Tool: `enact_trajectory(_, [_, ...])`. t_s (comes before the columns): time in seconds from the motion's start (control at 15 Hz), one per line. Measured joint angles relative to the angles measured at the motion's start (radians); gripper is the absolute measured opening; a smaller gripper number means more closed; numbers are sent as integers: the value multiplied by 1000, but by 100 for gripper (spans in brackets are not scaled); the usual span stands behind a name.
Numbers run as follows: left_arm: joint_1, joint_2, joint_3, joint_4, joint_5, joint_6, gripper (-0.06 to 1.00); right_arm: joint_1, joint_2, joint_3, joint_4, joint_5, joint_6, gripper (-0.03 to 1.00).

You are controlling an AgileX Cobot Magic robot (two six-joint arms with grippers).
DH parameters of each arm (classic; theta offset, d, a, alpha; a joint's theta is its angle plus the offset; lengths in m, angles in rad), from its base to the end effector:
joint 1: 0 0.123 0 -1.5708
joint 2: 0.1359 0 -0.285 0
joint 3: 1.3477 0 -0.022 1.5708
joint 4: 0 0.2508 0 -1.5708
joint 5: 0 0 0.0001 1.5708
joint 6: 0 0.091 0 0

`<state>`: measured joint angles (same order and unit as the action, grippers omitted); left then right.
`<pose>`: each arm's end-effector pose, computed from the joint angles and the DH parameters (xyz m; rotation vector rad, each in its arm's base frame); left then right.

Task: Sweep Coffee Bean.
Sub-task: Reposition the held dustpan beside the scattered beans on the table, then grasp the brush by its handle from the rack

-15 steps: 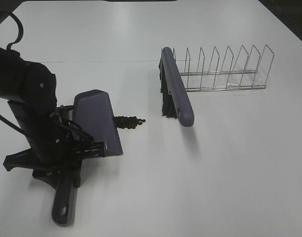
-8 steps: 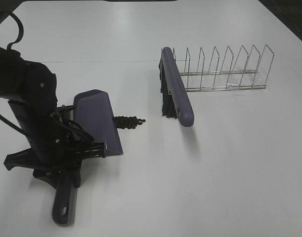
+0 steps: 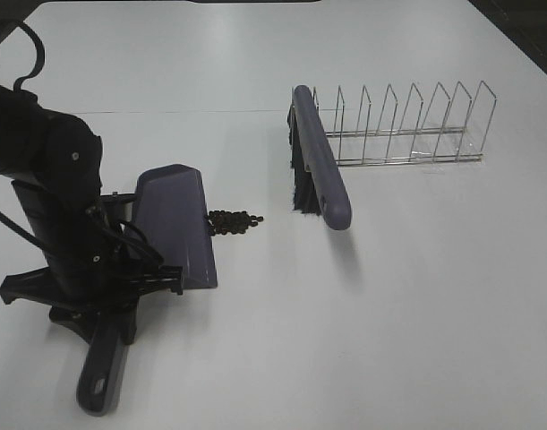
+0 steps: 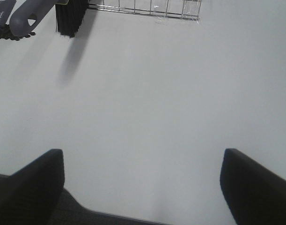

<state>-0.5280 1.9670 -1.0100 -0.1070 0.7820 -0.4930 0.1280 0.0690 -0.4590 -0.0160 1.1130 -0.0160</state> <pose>0.2695 -0.1651 0.1007 0.0668 -3.0347 0.0357 0.0069 -0.0004 0.2616 -0.1586 2.2011 0.0426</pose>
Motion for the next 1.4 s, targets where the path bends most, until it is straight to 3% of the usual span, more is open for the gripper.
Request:
enact_trajectory(0.2, [44,-63,0,91,51,-1,32,0,0,0,0,0,0,79])
enact_trajectory(0.4, [132,-119,0,123,77,180,32,0,1,-7,0,0,16,79])
enact_trajectory(0.6, [145,-121,0,136,77,292,32,0,77,-81,0,0,65,79])
enact_trajectory(1.4, [145,-121,0,140,102,310,32,0,863,-546,-15,19,68,79])
